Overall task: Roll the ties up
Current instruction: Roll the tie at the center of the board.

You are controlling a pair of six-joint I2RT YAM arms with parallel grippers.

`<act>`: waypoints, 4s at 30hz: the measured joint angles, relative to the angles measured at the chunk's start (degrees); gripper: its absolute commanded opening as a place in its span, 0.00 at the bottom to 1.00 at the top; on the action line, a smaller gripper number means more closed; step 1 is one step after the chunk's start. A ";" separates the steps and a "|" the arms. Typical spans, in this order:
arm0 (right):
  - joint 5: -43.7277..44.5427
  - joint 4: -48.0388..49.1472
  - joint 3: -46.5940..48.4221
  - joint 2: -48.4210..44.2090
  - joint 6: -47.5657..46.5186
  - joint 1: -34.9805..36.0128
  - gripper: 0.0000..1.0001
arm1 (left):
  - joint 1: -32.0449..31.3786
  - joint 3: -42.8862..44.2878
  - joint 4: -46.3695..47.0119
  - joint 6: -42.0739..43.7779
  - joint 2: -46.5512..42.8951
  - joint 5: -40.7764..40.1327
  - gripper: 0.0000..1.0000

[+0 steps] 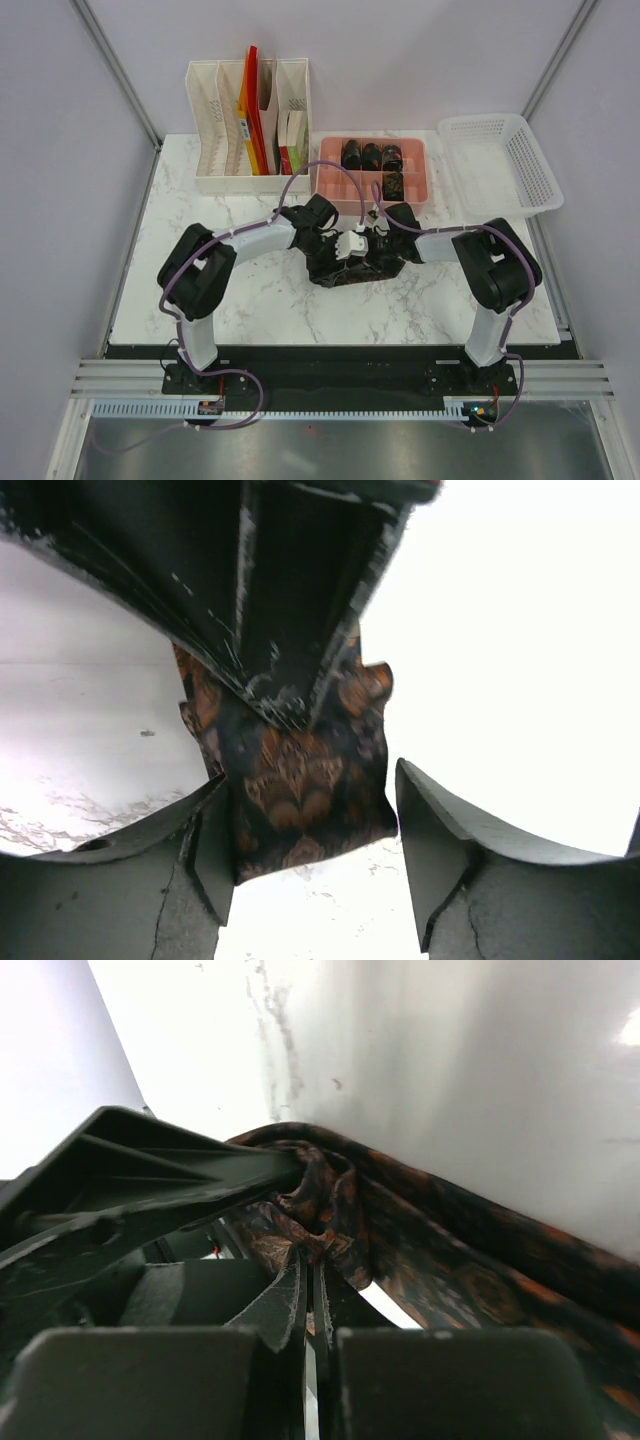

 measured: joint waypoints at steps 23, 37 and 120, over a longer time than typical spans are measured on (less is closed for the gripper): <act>0.39 -10.16 5.31 4.66 -6.12 -1.95 0.00 | 3.50 -11.08 7.28 1.46 -10.62 3.45 0.91; 0.83 -10.21 5.77 4.81 -6.27 -1.05 0.00 | 3.48 -14.69 16.70 10.51 -10.80 5.46 0.86; -0.92 0.76 -3.06 -1.68 3.37 -5.86 0.45 | -5.03 7.67 -0.28 -2.45 6.01 -9.16 0.32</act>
